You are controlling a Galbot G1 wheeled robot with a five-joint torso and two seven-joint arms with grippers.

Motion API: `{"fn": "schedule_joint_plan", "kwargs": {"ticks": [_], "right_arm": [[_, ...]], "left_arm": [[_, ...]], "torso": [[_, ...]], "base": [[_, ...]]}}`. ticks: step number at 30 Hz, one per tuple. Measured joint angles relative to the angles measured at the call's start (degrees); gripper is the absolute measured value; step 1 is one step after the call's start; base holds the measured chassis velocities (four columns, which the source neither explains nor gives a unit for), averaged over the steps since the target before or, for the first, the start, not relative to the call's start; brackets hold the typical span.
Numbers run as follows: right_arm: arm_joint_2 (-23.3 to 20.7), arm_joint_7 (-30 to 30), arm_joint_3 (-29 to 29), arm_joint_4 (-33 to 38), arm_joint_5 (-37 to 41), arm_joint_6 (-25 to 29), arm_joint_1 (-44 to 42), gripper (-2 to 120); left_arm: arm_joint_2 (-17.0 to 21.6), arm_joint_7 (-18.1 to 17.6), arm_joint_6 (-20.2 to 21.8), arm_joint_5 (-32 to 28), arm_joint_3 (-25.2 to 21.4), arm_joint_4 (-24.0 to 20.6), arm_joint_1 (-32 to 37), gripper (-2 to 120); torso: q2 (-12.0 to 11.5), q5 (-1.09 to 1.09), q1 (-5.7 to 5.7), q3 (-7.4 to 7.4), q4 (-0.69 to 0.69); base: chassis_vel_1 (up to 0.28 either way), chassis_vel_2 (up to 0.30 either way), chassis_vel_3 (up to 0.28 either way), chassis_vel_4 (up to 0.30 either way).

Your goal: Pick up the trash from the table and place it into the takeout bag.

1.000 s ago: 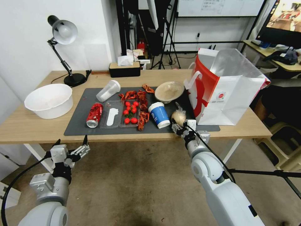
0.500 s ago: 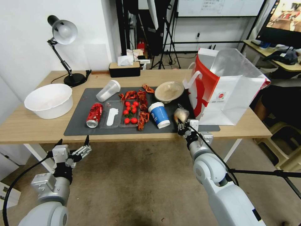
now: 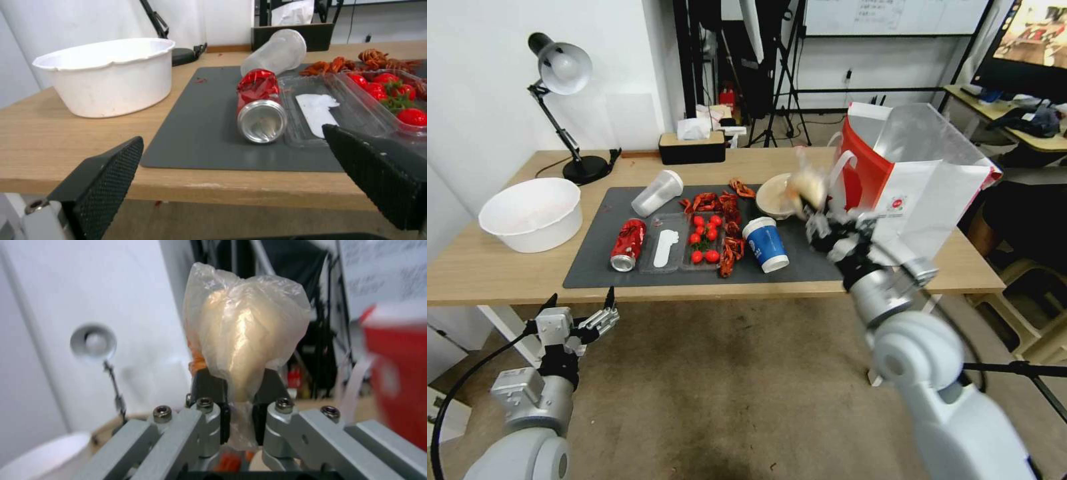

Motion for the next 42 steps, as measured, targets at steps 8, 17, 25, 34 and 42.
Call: {"fn": "schedule_joint_plan", "kwargs": {"ticks": [8,17,25,34,42], "right_arm": [[-5.5,13.5,5.1,-4.6,6.6,-3.7,10.1,6],[-6.3,24.5,4.8,-9.8,13.2,-7.6,17.6,6],[-6.1,31.7,4.0,-13.4,15.0,-13.5,20.3,7],[-6.3,32.8,3.9,-13.6,15.7,-14.8,21.0,37],[-7.0,33.4,4.1,-13.6,15.9,-15.6,21.3,67]], "left_arm": [[-0.3,0.2,-0.2,0.5,0.4,0.1,0.0,100],[-0.5,0.5,-0.6,0.7,0.4,0.1,0.1,100],[-0.6,0.7,-1.2,0.9,0.3,0.2,0.3,100],[-0.8,0.9,-1.4,1.3,0.3,0.3,0.3,100],[-0.9,1.0,-1.6,1.5,0.5,0.4,0.3,100]], "torso": [[0.0,0.01,0.01,0.01,0.01],[0.0,0.00,0.01,0.00,0.01],[0.0,0.01,0.01,0.01,0.01],[0.0,0.00,0.01,0.01,0.01],[0.0,0.00,0.01,0.00,0.01]], "base": [[0.000,0.000,0.000,0.000],[0.000,0.000,0.000,0.000],[0.000,0.000,0.000,0.000],[0.000,0.000,0.000,0.000],[0.000,0.000,0.000,0.000]]}}
